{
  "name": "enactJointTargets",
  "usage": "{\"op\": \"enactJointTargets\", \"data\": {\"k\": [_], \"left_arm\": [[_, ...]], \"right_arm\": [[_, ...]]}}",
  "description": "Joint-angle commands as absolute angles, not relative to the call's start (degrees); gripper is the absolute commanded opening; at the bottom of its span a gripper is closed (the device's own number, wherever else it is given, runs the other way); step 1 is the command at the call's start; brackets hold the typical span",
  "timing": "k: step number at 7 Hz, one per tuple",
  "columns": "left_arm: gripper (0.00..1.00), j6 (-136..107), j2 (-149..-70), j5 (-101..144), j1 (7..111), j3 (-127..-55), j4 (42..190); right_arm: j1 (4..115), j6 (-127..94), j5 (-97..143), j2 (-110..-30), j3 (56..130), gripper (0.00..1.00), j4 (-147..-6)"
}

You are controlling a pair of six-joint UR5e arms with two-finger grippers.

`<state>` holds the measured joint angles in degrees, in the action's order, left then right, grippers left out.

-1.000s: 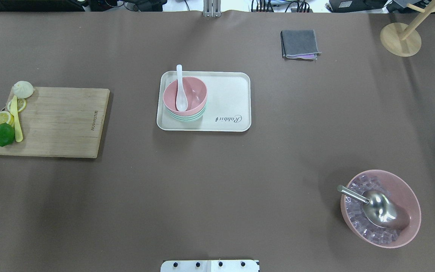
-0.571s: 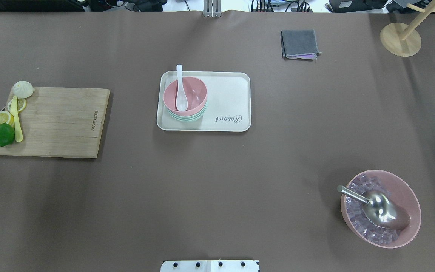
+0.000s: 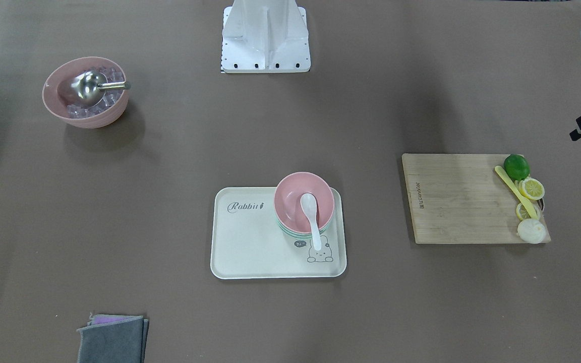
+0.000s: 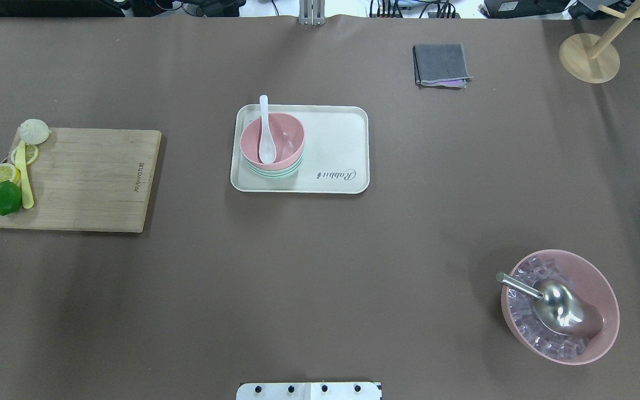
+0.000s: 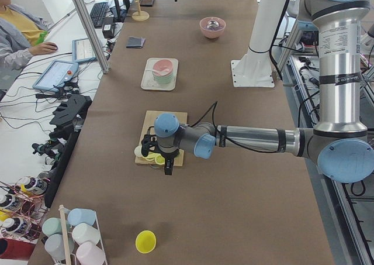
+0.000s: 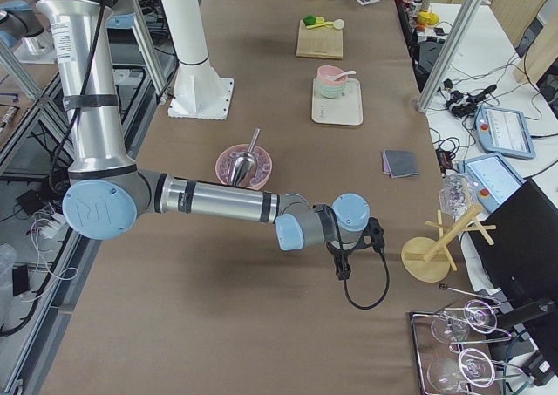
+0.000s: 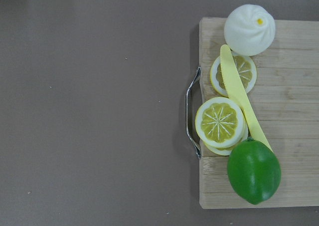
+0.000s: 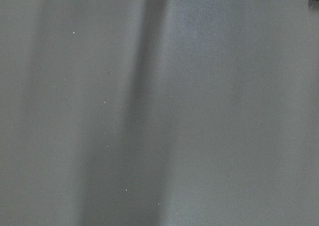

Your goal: Stack pink bowl on green and place spoon

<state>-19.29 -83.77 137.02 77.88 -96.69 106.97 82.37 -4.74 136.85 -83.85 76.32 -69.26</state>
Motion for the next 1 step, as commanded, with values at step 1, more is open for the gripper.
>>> {"op": "enactJointTargets", "data": {"k": [1], "left_arm": [[0.98,-19.25,-83.85,137.02,77.87,-96.68,106.96]], "right_arm": [[82.35,-4.75,136.85,-83.85,76.29,1.0,-69.26]]}}
